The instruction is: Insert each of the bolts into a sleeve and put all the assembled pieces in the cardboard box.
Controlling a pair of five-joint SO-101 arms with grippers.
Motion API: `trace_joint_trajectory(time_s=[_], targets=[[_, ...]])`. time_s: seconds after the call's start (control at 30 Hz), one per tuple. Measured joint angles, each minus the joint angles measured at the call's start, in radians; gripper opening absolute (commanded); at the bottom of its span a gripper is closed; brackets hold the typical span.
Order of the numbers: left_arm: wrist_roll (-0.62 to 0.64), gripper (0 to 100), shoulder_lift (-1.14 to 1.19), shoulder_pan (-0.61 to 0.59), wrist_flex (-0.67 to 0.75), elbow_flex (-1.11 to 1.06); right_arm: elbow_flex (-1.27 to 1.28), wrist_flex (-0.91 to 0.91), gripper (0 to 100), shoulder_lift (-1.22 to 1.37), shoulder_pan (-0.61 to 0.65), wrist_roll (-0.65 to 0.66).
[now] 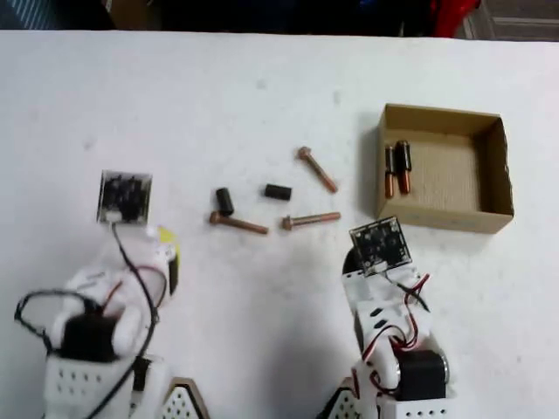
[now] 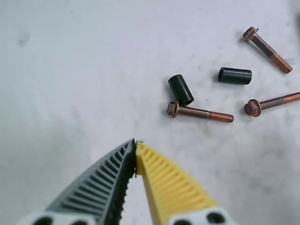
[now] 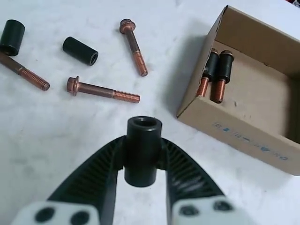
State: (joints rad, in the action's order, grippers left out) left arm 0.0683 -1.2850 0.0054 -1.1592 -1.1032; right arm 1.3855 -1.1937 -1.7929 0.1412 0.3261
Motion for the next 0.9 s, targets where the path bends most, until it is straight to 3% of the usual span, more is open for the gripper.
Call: trace_joint_trajectory(time_s=[0.33,0.7,0.9], targets=[[0.041,3,0.388,0.069,0.087,0.121,0.152,0.166,1.7,0.000,0.000,0.000],[0.296,3,0.750,0.206,0.091,0.316,0.175,0.170,1.7,0.000,0.000,0.000],[0.457,20,0.951,0.235,0.091,0.419,0.190,0.170,1.8,0.000,0.000,0.000]])
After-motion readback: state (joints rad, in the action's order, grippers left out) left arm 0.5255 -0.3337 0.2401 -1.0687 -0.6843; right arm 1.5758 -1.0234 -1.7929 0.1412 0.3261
